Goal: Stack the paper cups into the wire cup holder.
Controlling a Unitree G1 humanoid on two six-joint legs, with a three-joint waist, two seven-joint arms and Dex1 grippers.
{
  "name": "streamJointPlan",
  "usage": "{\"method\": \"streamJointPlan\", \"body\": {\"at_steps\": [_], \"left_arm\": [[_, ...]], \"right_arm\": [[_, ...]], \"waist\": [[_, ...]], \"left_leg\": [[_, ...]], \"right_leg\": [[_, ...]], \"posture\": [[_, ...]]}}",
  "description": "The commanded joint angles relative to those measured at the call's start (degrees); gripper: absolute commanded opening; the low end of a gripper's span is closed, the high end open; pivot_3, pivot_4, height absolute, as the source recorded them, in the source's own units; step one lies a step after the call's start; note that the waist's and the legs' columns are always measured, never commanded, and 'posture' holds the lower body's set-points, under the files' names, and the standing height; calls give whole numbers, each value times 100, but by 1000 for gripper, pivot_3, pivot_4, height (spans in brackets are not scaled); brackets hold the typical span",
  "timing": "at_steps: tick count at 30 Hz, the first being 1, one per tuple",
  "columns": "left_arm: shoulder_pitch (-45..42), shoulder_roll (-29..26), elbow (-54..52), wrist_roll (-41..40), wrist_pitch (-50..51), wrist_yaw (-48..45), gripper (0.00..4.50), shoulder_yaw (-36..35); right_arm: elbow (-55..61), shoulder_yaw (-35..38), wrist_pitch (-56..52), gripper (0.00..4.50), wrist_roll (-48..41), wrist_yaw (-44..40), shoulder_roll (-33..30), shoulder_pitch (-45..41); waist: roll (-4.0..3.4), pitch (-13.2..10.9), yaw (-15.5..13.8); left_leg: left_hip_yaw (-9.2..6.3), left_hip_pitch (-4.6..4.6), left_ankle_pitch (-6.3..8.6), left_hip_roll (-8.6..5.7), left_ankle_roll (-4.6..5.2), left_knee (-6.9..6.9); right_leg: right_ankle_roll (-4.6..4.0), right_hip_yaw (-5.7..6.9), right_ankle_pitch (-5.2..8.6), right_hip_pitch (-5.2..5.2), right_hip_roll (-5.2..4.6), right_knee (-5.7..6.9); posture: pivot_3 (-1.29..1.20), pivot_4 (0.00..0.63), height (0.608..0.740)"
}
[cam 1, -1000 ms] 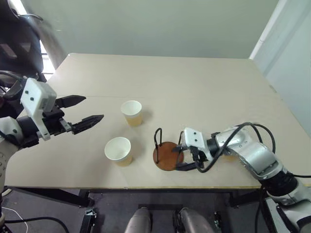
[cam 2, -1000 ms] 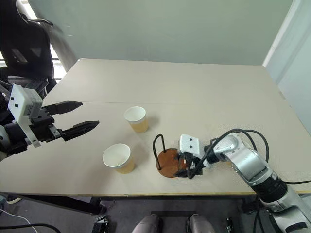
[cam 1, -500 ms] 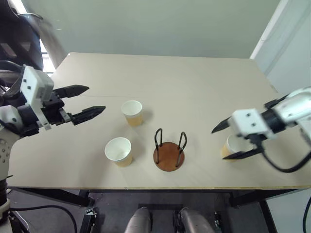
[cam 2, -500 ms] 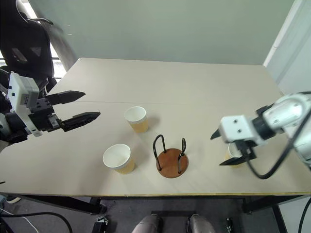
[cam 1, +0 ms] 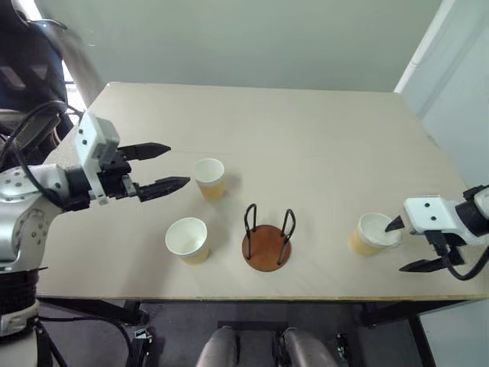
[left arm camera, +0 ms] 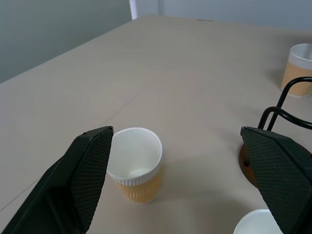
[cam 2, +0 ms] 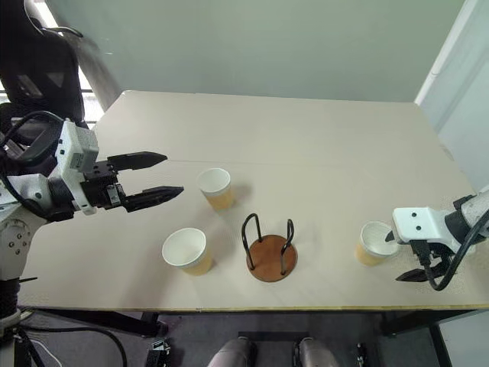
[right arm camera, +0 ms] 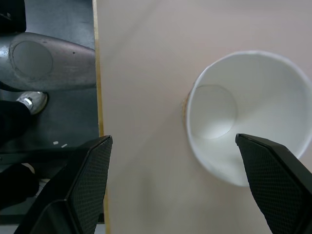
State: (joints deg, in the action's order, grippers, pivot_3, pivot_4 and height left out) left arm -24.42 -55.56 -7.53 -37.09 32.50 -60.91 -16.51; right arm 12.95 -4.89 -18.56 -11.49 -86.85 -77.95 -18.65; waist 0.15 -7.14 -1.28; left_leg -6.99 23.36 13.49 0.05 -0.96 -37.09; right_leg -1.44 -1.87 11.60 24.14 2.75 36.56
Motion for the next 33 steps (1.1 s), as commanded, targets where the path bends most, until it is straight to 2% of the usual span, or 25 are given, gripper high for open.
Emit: {"method": "streamJointPlan", "body": {"at_steps": [1,5,8,16,22,24,26,33], "left_arm": [[-97,-64,-146,-59,-1,-44,4500,-77],[-28,-70,-304,-120,84,-26,4500,-134],[75,-83,-585,-320,264,-63,4500,-215],[804,-423,-1736,-1600,1131,-619,4500,-679],[1045,-521,-1939,-1545,1047,-604,4500,-634],[1088,-526,-1973,-1537,1030,-594,4500,-656],[1138,-543,-1999,-1524,1021,-603,4500,-665],[1266,-605,-2123,-1492,1005,-578,4500,-680]], "right_arm": [[173,243,-7,4162,7,94,-51,3],[260,-65,-62,4162,149,214,186,-135],[243,-267,-104,4162,299,267,379,-312],[-192,-710,80,4162,826,276,683,-670],[-406,-853,166,4162,1046,225,871,-826],[-454,-868,198,3787,1089,217,891,-829],[-488,-891,217,3231,1129,210,919,-842],[-540,-978,230,635,1259,191,1016,-877]], "waist": [[0,0,3],[0,0,2],[0,0,3],[-1,-1,3],[-3,-2,-24],[-3,-2,-21],[-3,-2,-18],[-4,-3,-11]], "left_leg": [[0,-1,-1,0,2,0],[-2,-20,-1,-1,10,0],[-1,-19,1,-2,20,-5],[5,-19,14,-2,38,-5],[4,-26,15,2,39,-6],[4,-31,15,2,39,-6],[5,-31,14,2,39,-8],[5,-32,14,3,38,-9]], "right_leg": [[3,-1,1,-2,0,-2],[42,-2,20,-28,1,-18],[40,-6,7,-33,1,-28],[26,-9,-13,-38,0,-46],[17,-8,-18,-39,0,-41],[13,-8,-20,-42,0,-41],[10,-8,-21,-42,0,-41],[7,-8,-22,-42,0,-41]], "posture": [[0,150,740],[0,150,740],[0,150,740],[0,150,740],[0,150,740],[0,150,740],[0,150,740],[0,150,740]]}}
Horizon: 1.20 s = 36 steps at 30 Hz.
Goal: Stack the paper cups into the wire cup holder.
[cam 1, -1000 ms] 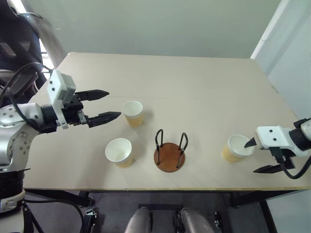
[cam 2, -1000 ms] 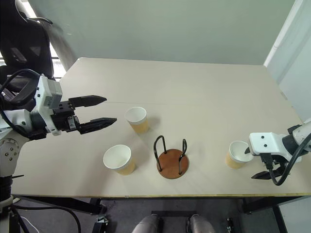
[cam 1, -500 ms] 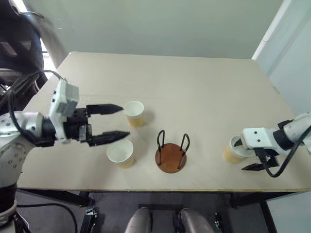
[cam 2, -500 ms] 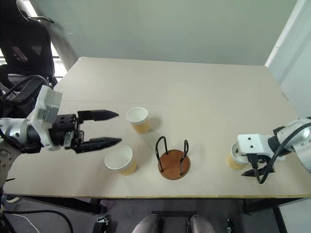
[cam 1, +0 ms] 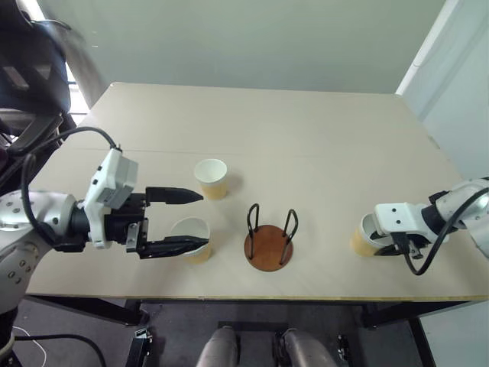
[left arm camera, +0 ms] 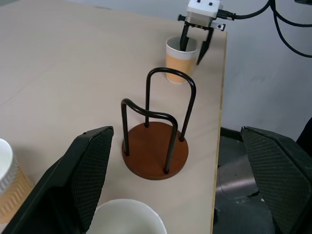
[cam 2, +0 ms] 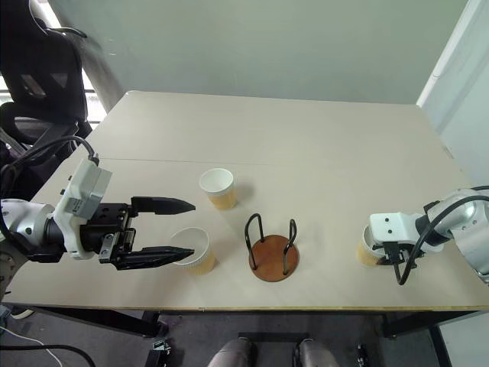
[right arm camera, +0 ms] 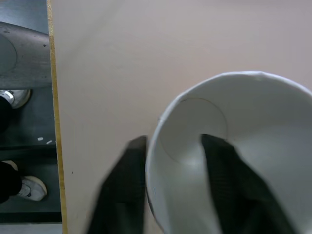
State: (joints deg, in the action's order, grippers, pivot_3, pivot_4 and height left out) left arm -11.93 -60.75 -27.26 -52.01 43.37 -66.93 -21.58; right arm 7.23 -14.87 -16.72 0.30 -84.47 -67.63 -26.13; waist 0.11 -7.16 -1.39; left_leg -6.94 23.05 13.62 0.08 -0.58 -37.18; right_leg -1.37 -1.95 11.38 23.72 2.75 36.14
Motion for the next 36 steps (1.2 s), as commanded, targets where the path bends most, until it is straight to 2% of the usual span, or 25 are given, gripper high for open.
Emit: {"method": "streamJointPlan", "body": {"at_steps": [1,2,8,12,13,16,19,23,28,36], "left_arm": [[23,-96,-153,0,-78,33,4500,-180],[31,-106,-154,-1,-75,39,4500,-188],[187,-176,-128,26,-94,-2,4500,-281],[369,-292,-77,91,-97,-108,4500,-418],[446,-329,-60,153,-120,-144,4500,-441],[670,-399,-30,375,-241,-225,4500,-438],[675,-379,-58,381,-258,-220,4500,-426],[676,-370,-114,346,-249,-204,4500,-438],[766,-371,-142,329,-256,-235,4500,-573],[1105,-269,-461,200,-145,-55,4500,-859]], "right_arm": [[14,22,55,268,89,-64,-15,-149],[-12,24,71,15,99,-80,-19,-175],[-83,195,288,15,-93,-389,-143,-379],[431,600,-97,15,-1354,-796,-104,-932],[570,698,-313,15,-1790,-803,-24,-1201],[992,929,-1370,15,-2934,-516,821,-2447],[1323,808,-1916,15,-3331,-294,1268,-2895],[1557,184,-1719,15,-2866,-211,1522,-2814],[1146,-484,-1116,15,-2041,-133,1887,-2902],[930,-738,-718,15,-1692,-344,2145,-2887]], "waist": [[0,0,0],[0,0,1],[-1,-1,0],[-14,-8,18],[-17,-10,33],[-21,-11,141],[-6,-3,158],[4,3,48],[1,1,56],[1,1,69]], "left_leg": [[0,0,0,0,0,0],[0,0,0,0,0,0],[0,1,1,0,-1,0],[1,6,1,0,-2,3],[3,7,1,0,-3,4],[9,-2,-1,3,-9,9],[1,-8,-8,14,-18,16],[-21,3,-8,17,-21,12],[-17,8,4,17,-25,10],[-16,2,9,25,-33,10]], "right_leg": [[0,0,0,0,0,0],[-1,0,0,0,0,0],[-3,0,0,1,0,-1],[-9,0,3,6,0,0],[-11,0,5,7,1,0],[-31,-1,13,8,7,2],[-68,1,33,7,22,1],[-83,8,51,3,25,0],[-63,15,6,17,19,5],[-89,25,11,28,19,35]], "posture": [[0,150,740],[0,150,740],[0,150,740],[0,150,740],[0,150,740],[0,150,740],[0,150,740],[0,150,740],[0,150,740],[0,150,740]]}}
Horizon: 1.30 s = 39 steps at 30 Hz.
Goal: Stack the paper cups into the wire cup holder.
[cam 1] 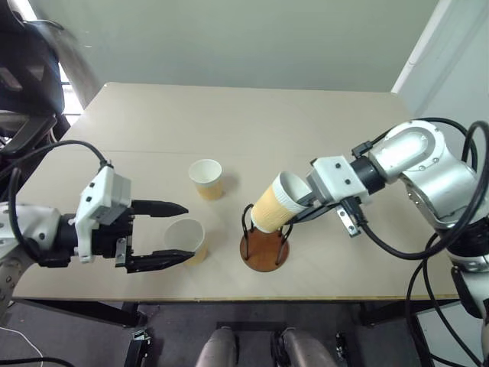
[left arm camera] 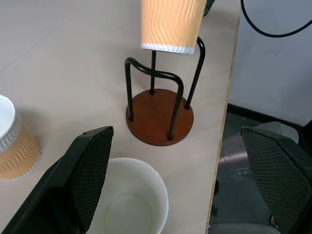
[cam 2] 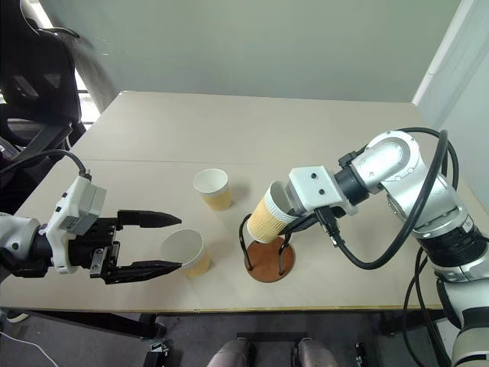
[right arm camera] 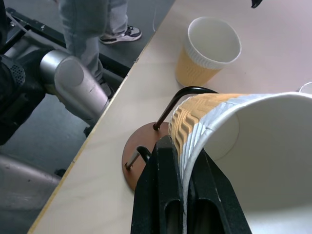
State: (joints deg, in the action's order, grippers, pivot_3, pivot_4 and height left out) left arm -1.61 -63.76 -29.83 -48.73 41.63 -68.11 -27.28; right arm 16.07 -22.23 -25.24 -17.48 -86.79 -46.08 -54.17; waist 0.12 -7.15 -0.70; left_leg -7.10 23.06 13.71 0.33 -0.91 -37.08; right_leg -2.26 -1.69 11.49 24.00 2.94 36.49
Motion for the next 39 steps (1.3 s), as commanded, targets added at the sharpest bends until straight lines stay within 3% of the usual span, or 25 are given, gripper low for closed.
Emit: {"method": "streamJointPlan", "body": {"at_steps": [1,15,23,27,37,39], "left_arm": [[119,36,-224,-129,36,73,4500,-333],[259,8,-299,-190,37,208,4500,-562],[-58,282,-196,-1629,378,253,4500,-1385],[404,312,-263,-1576,407,97,4500,-1627],[545,268,-285,-1500,334,126,4500,-1675],[556,267,-282,-1471,320,121,4500,-1670]], "right_arm": [[40,-20,162,15,115,-135,-6,-68],[-88,-171,515,15,519,-194,196,38],[-351,-150,693,15,710,-216,242,30],[-375,-145,703,15,716,-258,265,28],[-293,-146,686,15,701,-317,326,46],[-272,-148,669,394,694,-328,322,51]], "waist": [[0,0,2],[0,0,8],[0,0,9],[-4,-2,34],[-3,-2,37],[-3,-2,38]], "left_leg": [[0,-2,1,1,-2,0],[4,-14,2,3,-7,-1],[8,-13,3,5,-11,-1],[11,-16,6,7,-15,2],[12,-16,2,10,-16,-1],[12,-17,2,10,-16,0]], "right_leg": [[-1,1,1,0,0,2],[-56,0,34,2,0,31],[-34,1,21,2,0,32],[-17,0,14,2,1,31],[-58,-1,40,0,2,32],[-58,-1,40,0,2,32]], "posture": [[0,150,740],[0,150,740],[0,150,740],[0,150,740],[0,150,740],[0,150,740]]}}
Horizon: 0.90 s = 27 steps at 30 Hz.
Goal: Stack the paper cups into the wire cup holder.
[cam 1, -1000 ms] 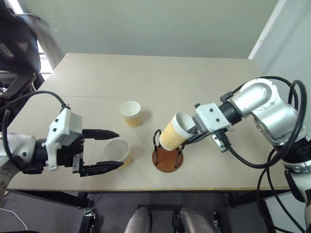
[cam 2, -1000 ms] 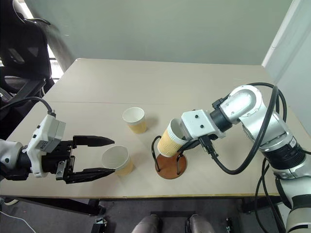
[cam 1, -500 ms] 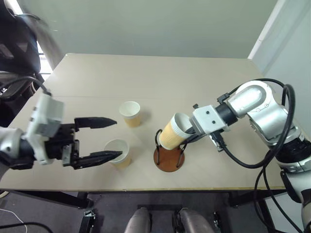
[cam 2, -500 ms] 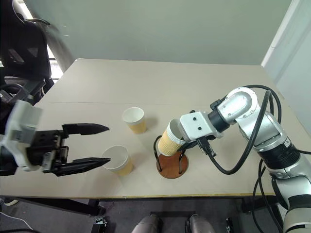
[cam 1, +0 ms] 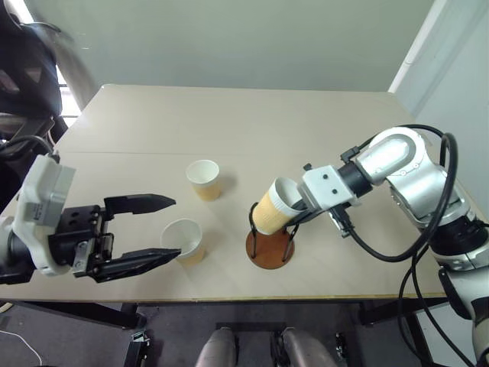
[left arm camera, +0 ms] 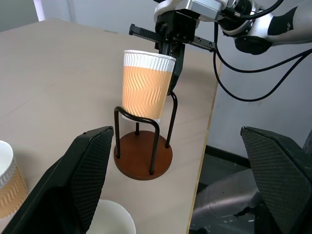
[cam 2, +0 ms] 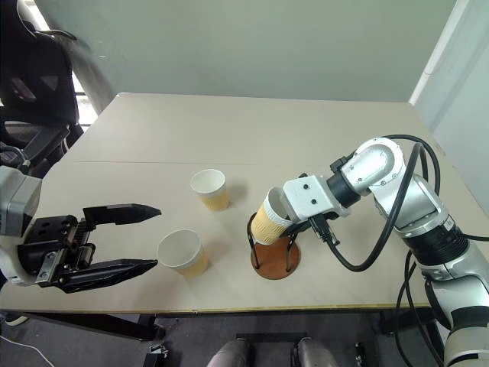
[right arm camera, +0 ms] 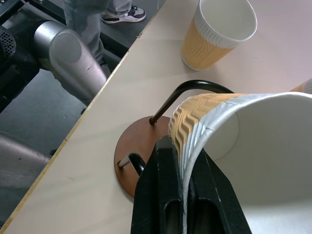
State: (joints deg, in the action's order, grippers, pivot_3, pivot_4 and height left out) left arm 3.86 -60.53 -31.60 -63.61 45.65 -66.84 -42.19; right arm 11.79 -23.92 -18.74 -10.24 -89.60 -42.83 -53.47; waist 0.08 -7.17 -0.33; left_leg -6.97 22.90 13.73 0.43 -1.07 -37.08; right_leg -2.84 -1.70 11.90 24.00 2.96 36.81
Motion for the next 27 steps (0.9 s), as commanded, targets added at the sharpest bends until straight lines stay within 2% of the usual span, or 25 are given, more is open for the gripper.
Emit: {"method": "streamJointPlan", "body": {"at_steps": [1,6,10,13,16,18,20,27], "left_arm": [[7,-57,-100,26,-87,-6,4500,-175],[4,-73,-79,56,-96,-17,4500,-163],[49,-153,-32,212,-103,-85,4500,-146],[301,-494,39,1195,-442,-238,4500,210],[626,-674,-35,1922,-807,-383,4500,641],[790,-692,-99,2351,-1064,-382,4500,977],[677,-618,-119,2498,-1198,-272,4500,1284],[-10,-495,127,2792,-1477,-170,4500,2183]], "right_arm": [[156,18,17,596,-26,-51,-2,-23],[140,45,30,2287,6,-65,-21,-56],[-39,185,137,2287,24,-140,-132,-171],[-426,563,182,2287,-293,-279,-478,-386],[-564,1042,-376,2287,-1445,-290,-866,-397],[-513,1647,-1141,2287,-2586,-290,-1015,-300],[-305,2153,-1598,2287,-3192,-290,-1235,64],[91,3136,-2179,2287,-3532,268,-1643,1636]], "waist": [[0,0,0],[0,0,0],[0,0,0],[-3,-2,-8],[-4,-2,-25],[-1,-1,-19],[6,4,-28],[10,6,-81]], "left_leg": [[0,0,0,0,0,0],[0,0,0,0,0,0],[0,0,0,0,0,0],[-1,1,0,0,0,-1],[0,5,-1,-3,1,0],[1,6,2,-4,-3,3],[2,7,7,-4,-9,6],[-4,3,24,-3,-27,2]], "right_leg": [[0,0,0,0,0,0],[-1,0,2,0,0,0],[-1,0,2,0,0,0],[-1,-1,3,0,0,-1],[-4,-8,15,0,0,-8],[-5,-10,24,0,0,-11],[-5,-9,41,0,1,-9],[46,-8,32,-12,6,1]], "posture": [[0,150,740],[0,150,740],[0,150,740],[0,150,740],[0,150,740],[0,150,740],[0,150,740],[0,150,740]]}}
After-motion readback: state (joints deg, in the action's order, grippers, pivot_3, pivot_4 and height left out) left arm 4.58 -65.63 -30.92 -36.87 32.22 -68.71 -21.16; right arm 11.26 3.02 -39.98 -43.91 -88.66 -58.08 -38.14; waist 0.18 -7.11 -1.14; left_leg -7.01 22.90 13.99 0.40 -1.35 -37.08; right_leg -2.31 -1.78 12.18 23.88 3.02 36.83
